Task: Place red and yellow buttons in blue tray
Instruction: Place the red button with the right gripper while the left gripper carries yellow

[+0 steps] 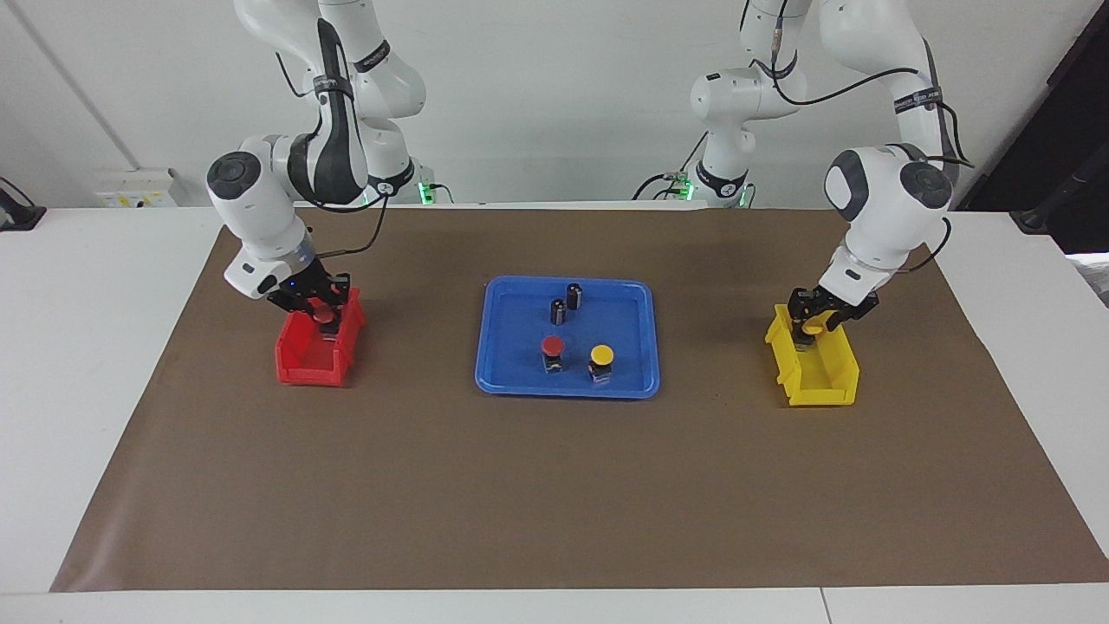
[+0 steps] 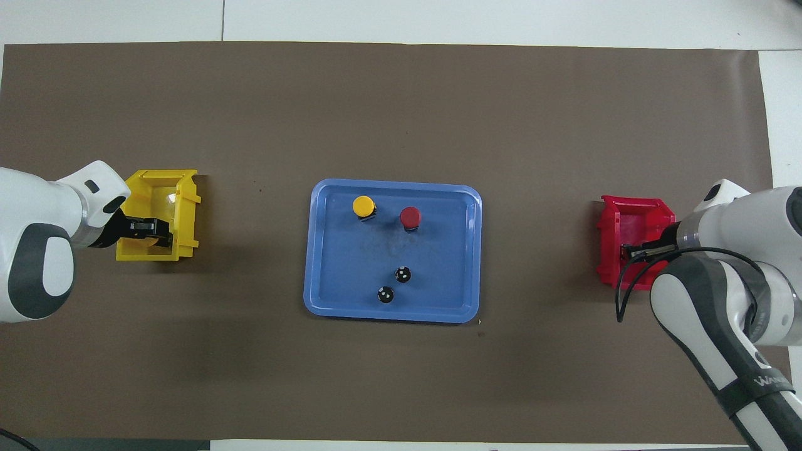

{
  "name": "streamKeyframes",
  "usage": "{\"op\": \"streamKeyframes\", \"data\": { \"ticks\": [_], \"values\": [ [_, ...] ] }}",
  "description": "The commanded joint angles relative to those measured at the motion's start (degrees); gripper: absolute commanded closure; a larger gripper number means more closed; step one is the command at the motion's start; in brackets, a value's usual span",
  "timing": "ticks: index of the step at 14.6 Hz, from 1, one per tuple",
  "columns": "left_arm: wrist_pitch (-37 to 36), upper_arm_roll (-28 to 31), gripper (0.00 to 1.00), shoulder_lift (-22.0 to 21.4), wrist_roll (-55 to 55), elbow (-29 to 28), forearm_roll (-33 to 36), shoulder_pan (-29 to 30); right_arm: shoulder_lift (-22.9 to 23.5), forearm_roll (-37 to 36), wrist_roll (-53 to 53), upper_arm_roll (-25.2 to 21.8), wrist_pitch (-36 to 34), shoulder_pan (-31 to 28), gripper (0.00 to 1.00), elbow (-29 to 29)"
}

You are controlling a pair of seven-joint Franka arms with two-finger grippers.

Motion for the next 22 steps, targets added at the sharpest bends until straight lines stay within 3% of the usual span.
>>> {"op": "streamKeyframes", "data": {
  "ticks": [1,2,5,7,9,12,16,22],
  "values": [
    [2.1,0.3,0.69,-0.5,-0.6,-1.8,-0.8,-0.3,0.6,1.0,-1.2,0.4,-7.4,-0.6,0.80,7.0],
    [2.1,0.3,0.98,-0.5,-0.6,-1.8,-0.8,-0.3,0.7,1.0,-1.1,0.4,-9.2,-0.5,0.80,8.8],
    [-2.0,0.3,0.98,0.5,-2.3,2.9,-0.8,-0.3,3.2,1.2,1.0,0.9,-15.4,0.6,0.80,17.6],
    [-15.7,0.3,0.98,-0.2,-3.2,13.6,-0.8,-0.4,7.1,3.6,7.3,0.9,-19.4,5.2,0.79,26.4],
    [-25.5,0.3,0.98,0.5,-4.1,22.9,-0.7,-0.7,8.8,4.9,17.4,1.0,-19.1,10.8,0.79,30.1],
    [-21.2,0.3,0.98,-0.1,-9.7,20.1,-0.8,-4.7,16.4,4.6,36.7,1.1,-17.9,22.8,0.79,38.0],
    [-20.4,0.2,0.98,-0.1,-13.4,19.3,-0.8,-8.5,19.0,4.8,43.8,1.1,-6.9,28.5,0.78,31.8],
    [-15.5,0.1,0.98,0.7,-22.5,17.7,-3.3,-16.9,20.0,4.8,45.2,1.1,2.8,29.8,0.75,24.0]
  ]
}}
